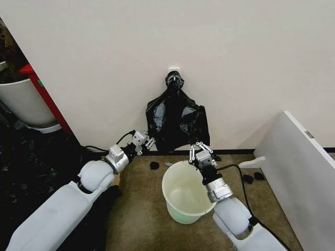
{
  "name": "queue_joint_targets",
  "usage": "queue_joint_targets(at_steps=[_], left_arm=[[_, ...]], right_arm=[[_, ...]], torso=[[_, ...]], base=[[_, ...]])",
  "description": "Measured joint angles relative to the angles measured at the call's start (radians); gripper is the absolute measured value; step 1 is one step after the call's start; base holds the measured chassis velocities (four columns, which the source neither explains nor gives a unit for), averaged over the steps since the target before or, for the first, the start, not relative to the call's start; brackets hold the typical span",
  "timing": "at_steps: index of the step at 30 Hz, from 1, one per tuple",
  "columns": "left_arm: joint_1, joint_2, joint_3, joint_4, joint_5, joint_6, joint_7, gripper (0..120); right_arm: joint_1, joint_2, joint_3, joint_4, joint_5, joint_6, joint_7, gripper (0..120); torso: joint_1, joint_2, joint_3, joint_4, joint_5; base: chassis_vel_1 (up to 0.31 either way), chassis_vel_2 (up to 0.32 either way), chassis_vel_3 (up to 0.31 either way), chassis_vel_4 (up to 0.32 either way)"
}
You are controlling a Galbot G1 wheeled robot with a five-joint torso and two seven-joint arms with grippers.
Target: Place the garbage bag over the trash bin.
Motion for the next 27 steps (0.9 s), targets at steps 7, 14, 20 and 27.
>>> queue_joint_targets(at_steps=[7, 14, 20, 27], left_arm=[[0.166, 0.001, -0.124, -0.058, 0.014, 0.022, -0.084, 0], [0.294, -0.005, -0.181, -0.119, 0.05, 0.072, -0.193, 0], [0.372, -0.004, -0.228, -0.239, 0.064, 0.067, -0.218, 0], [0.364, -0.015, -0.238, -0.286, -0.023, -0.039, -0.137, 0]], right_arm=[[-0.109, -0.039, -0.018, 0.058, 0.113, -0.053, 0.065, 0], [-0.225, -0.08, -0.034, 0.132, 0.185, -0.12, 0.16, 0], [-0.31, -0.113, -0.013, 0.234, 0.129, -0.096, 0.168, 0], [-0.307, -0.115, 0.057, 0.321, 0.075, -0.014, 0.133, 0]], torso=[[0.0, 0.0, 0.0, 0.0005, -0.0003], [0.0, 0.0, 0.0, -0.0002, -0.0002], [0.0, 0.0, 0.0, 0.0001, 0.0], [0.0, 0.0, 0.0, 0.0001, 0.0001]], base=[[0.0, 0.0, 0.0, 0.0], [0.0, 0.0, 0.0, 0.0], [0.0, 0.0, 0.0, 0.0], [0.0, 0.0, 0.0, 0.0]])
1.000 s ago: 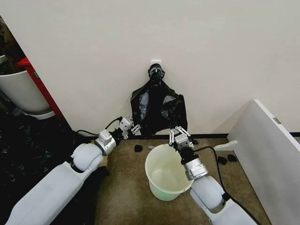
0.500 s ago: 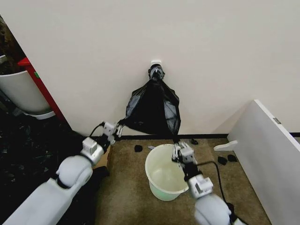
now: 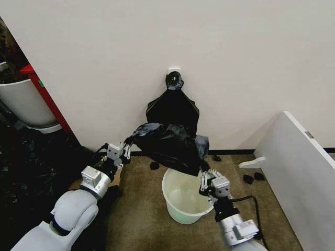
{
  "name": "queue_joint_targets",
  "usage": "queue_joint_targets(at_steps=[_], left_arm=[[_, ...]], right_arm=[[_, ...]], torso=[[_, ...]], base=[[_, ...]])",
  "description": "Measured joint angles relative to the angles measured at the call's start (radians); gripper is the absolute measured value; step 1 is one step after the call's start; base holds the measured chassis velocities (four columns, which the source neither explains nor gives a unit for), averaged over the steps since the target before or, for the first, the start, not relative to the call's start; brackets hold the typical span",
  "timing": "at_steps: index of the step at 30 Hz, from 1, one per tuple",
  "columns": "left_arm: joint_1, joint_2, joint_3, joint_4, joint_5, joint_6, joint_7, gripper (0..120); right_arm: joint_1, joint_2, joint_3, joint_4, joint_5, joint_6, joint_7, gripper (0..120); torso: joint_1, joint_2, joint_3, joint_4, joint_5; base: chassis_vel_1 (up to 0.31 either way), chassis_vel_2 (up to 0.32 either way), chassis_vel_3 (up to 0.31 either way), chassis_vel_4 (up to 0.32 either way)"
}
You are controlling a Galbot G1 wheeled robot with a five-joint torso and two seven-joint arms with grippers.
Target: Place the garbage bag over the trash bin.
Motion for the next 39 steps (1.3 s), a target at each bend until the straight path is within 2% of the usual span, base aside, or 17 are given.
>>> queue_joint_targets(at_steps=[3, 6, 8, 11, 14, 17, 22, 39], left_arm=[[0.001, -0.014, 0.001, 0.002, -0.03, -0.018, 0.021, 0], [0.003, -0.04, 0.008, 0.01, -0.056, -0.019, 0.029, 0], [0.003, -0.084, 0.027, 0.023, -0.094, -0.011, 0.033, 0], [0.004, -0.107, 0.037, 0.025, -0.123, -0.002, 0.033, 0], [0.003, -0.134, 0.048, 0.009, -0.199, 0.024, 0.028, 0], [0.003, -0.14, 0.049, -0.011, -0.248, 0.038, 0.026, 0], [0.004, -0.155, 0.052, -0.076, -0.405, 0.08, 0.018, 0], [0.046, -0.188, 0.09, -0.106, -0.52, 0.112, -0.015, 0]], right_arm=[[0.002, 0.001, 0.003, 0.017, -0.011, -0.009, 0.01, 0], [0.001, -0.002, -0.006, 0.026, -0.025, -0.061, 0.054, 0], [0.001, -0.012, -0.017, 0.031, -0.017, -0.121, 0.104, 0], [0.01, -0.022, -0.016, 0.032, 0.001, -0.137, 0.118, 0], [0.02, -0.043, -0.006, 0.056, 0.049, -0.148, 0.127, 0], [0.021, -0.048, -0.003, 0.073, 0.066, -0.152, 0.129, 0], [0.02, -0.045, -0.007, 0.111, 0.074, -0.162, 0.133, 0], [0.015, -0.025, -0.008, 0.157, 0.074, -0.163, 0.134, 0]], torso=[[0.0, 0.0, 0.0, 0.0, -0.0001], [0.0, 0.0, 0.0, 0.0, 0.0], [0.0, 0.0, 0.0, -0.0001, -0.0002], [0.0, 0.0, 0.0, -0.0001, -0.0002], [0.0, 0.0, 0.0, 0.0, -0.0003], [0.0, 0.0, 0.0, 0.0, 0.0], [0.0, 0.0, 0.0, 0.0, 0.0], [0.0, 0.0, 0.0, 0.0, -0.0002]], base=[[0.0, 0.0, 0.0, 0.0], [0.0, 0.0, 0.0, 0.0], [0.0, 0.0, 0.0, 0.0], [0.0, 0.0, 0.0, 0.0], [0.0, 0.0, 0.0, 0.0], [0.0, 0.0, 0.0, 0.0], [0.0, 0.0, 0.0, 0.0], [0.0, 0.0, 0.0, 0.0]])
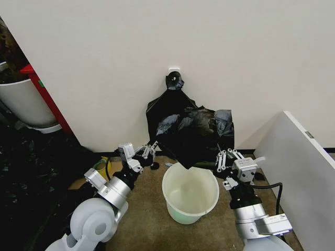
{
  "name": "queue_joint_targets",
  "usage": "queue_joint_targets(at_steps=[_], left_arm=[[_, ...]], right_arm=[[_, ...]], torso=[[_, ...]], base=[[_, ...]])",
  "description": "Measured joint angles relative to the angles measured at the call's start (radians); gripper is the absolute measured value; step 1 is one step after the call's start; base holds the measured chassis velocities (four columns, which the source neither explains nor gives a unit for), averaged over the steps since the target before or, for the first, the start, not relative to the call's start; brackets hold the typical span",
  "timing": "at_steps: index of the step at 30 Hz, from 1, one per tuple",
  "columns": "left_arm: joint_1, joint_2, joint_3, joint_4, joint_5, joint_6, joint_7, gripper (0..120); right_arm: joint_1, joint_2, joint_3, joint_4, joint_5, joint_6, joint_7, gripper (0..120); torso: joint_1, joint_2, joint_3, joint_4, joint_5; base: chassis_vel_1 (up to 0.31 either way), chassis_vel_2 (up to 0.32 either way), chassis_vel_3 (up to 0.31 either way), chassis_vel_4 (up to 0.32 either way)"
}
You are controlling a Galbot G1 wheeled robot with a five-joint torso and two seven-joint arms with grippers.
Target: Place the garbage bag over the trash bin.
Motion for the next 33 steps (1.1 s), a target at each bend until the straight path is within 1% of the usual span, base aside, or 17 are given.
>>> queue_joint_targets(at_steps=[4, 7, 12, 16, 19, 26, 33], left_arm=[[0.026, -0.01, 0.022, -0.001, 0.004, 0.009, -0.011, 0], [0.043, -0.018, 0.037, 0.026, 0.023, 0.01, -0.025, 0], [0.052, -0.021, 0.048, 0.046, 0.046, 0.023, -0.046, 0], [0.053, -0.009, 0.06, 0.052, 0.085, 0.073, -0.084, 0], [0.052, -0.003, 0.063, 0.058, 0.094, 0.089, -0.092, 0], [0.051, 0.002, 0.094, 0.08, 0.141, 0.137, -0.122, 0], [0.049, 0.013, 0.105, 0.083, 0.161, 0.189, -0.143, 0]], right_arm=[[-0.003, 0.007, -0.011, -0.015, 0.001, 0.0, -0.001, 0], [0.008, 0.024, -0.027, -0.061, 0.011, 0.004, -0.008, 0], [0.028, 0.039, -0.039, -0.109, 0.045, 0.015, -0.025, 0], [0.038, 0.051, -0.045, -0.155, 0.123, 0.023, -0.041, 0], [0.039, 0.052, -0.047, -0.169, 0.15, 0.022, -0.043, 0], [0.036, 0.055, -0.061, -0.212, 0.231, -0.019, -0.03, 0], [0.035, 0.052, -0.06, -0.232, 0.263, -0.035, -0.016, 0]], torso=[[0.0, 0.0, 0.0, 0.0, -0.0002], [0.0, 0.0, 0.0, 0.0, 0.0], [0.0, 0.0, 0.0, 0.0001, 0.0], [0.0, 0.0, 0.0, 0.0, 0.0], [0.0, 0.0, 0.0, 0.0, 0.0], [0.0, 0.0, 0.0, 0.0, 0.0], [0.0, 0.0, 0.0, 0.0, 0.0]], base=[[0.0, 0.0, 0.0, 0.0], [0.0, 0.0, 0.0, 0.0], [0.0, 0.0, 0.0, 0.0], [0.0, 0.0, 0.0, 0.0], [0.0, 0.0, 0.0, 0.0], [0.0, 0.0, 0.0, 0.0], [0.0, 0.0, 0.0, 0.0]])
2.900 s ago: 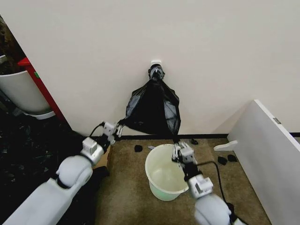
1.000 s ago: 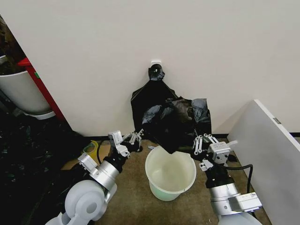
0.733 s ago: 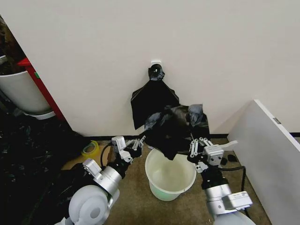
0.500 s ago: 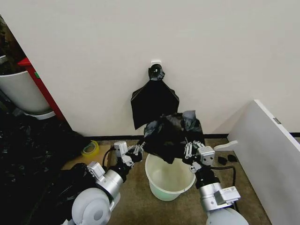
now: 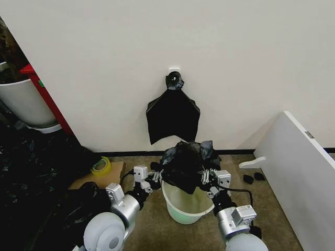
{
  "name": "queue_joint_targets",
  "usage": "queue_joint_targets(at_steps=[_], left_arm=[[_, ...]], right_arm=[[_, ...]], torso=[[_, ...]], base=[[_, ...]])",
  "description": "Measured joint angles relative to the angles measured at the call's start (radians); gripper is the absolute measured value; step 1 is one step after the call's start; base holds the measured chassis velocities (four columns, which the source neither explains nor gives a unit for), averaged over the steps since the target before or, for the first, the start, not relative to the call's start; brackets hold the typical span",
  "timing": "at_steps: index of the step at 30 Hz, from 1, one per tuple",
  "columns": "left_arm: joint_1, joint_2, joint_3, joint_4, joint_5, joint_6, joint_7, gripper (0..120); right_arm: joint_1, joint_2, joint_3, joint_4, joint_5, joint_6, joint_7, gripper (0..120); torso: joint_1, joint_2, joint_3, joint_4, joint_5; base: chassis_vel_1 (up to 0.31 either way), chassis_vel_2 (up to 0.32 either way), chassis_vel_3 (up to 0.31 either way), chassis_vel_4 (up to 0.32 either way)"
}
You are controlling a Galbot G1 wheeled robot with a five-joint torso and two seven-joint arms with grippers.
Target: Place the garbage bag over the trash bin.
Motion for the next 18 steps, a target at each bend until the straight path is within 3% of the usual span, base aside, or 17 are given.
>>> queue_joint_targets(at_steps=[7, 18], left_arm=[[-0.002, -0.026, 0.052, 0.032, -0.008, -0.015, 0.035, 0], [-0.002, -0.118, 0.14, 0.082, -0.076, -0.094, 0.092, 0]], right_arm=[[-0.008, -0.021, 0.012, -0.042, -0.067, 0.0, 0.012, 0], [-0.048, -0.165, 0.028, 0.024, 0.013, -0.1, 0.079, 0]], torso=[[0.0, 0.0, 0.0, 0.0, 0.0002], [0.0, 0.0, 0.0, 0.0, 0.0001]], base=[[0.0, 0.0, 0.0, 0.0], [0.0, 0.0, 0.0, 0.0]])
